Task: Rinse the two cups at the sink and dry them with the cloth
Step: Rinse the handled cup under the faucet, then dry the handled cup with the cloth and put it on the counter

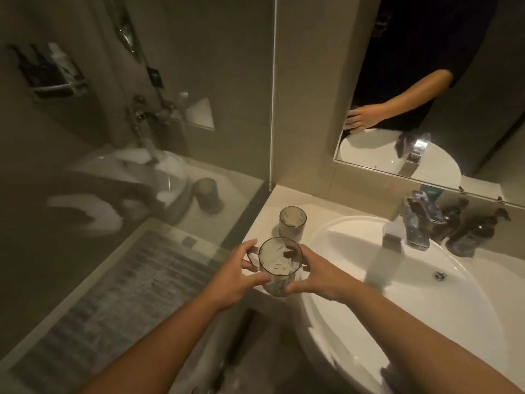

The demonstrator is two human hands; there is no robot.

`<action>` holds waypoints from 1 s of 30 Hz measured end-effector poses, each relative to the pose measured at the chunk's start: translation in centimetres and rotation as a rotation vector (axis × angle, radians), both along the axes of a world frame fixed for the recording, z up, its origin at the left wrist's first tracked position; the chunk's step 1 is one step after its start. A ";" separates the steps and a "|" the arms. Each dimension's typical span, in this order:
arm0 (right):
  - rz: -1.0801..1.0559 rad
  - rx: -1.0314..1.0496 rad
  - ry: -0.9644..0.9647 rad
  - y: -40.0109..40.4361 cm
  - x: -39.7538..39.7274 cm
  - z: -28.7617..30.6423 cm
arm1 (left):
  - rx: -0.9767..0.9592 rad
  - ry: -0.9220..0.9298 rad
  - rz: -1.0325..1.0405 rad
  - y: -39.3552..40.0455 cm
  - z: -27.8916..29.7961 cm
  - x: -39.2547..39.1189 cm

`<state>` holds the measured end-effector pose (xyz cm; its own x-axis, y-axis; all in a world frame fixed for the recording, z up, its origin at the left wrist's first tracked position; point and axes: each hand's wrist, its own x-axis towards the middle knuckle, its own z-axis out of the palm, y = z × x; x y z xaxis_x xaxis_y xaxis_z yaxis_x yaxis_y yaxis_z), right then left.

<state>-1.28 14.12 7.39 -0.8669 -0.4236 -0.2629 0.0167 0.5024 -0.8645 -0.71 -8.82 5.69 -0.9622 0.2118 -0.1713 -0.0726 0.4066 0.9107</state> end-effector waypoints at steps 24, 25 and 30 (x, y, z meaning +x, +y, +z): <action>-0.131 0.524 0.153 -5.6 -4.6 -4.2 | -0.193 -0.088 0.030 -2.5 -7.4 -5.4; -0.149 0.551 0.166 -4.8 -4.1 -3.6 | -0.186 -0.092 0.040 -2.7 -7.3 -5.2; -0.359 0.590 0.211 2.2 1.4 -0.1 | -0.378 0.142 0.174 -3.1 -5.3 -2.3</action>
<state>0.13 16.34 7.26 -0.9836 0.0580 -0.1710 0.1309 0.8812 -0.4543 -2.99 -11.89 0.35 -0.9976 -0.0075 -0.0695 -0.0545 0.7062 0.7059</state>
